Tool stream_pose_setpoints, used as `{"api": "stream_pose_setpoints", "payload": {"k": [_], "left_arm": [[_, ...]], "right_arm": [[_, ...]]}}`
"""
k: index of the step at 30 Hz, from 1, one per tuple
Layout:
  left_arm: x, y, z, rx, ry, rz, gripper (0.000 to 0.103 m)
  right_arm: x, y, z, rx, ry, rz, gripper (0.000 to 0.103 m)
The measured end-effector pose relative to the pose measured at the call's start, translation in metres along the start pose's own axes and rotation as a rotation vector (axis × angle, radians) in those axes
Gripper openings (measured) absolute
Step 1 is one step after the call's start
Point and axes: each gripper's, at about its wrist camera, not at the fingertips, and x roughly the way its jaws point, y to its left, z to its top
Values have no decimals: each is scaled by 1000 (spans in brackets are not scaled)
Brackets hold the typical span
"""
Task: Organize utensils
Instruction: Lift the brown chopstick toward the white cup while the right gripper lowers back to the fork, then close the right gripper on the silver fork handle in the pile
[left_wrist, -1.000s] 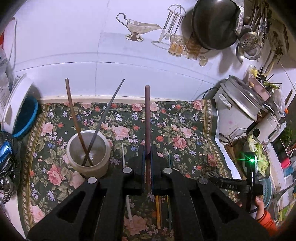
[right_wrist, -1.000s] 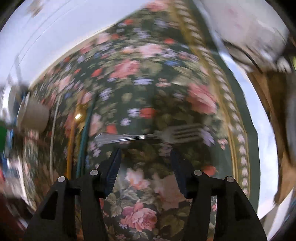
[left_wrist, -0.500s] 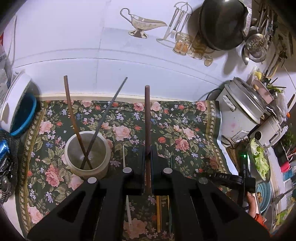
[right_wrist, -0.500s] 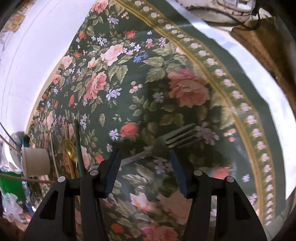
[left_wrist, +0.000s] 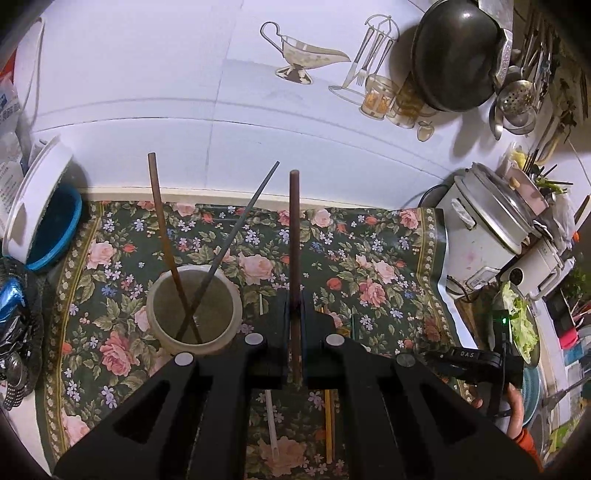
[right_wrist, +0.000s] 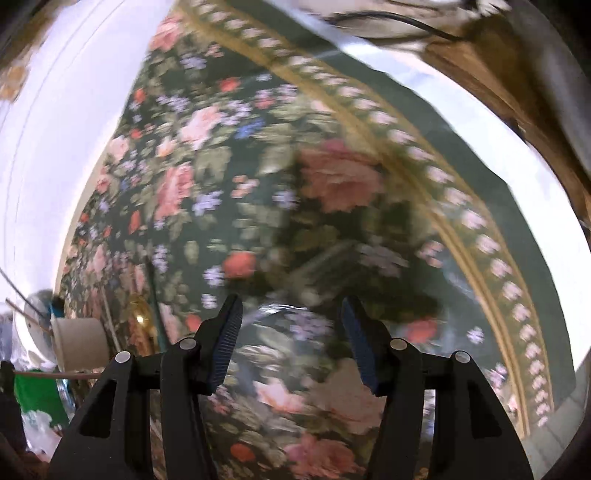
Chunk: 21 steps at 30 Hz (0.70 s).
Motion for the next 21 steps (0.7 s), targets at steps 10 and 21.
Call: {"api": "stream_pose_setpoints", "payload": {"k": [10,21], "left_arm": [[1,3,1,12,10,-4,3],[-1,18,-1,-1,14,12,3]], "right_arm": [[19,46,8,-86,-4,0,55],[32,96,-15,-392,-101,-131,42]]}}
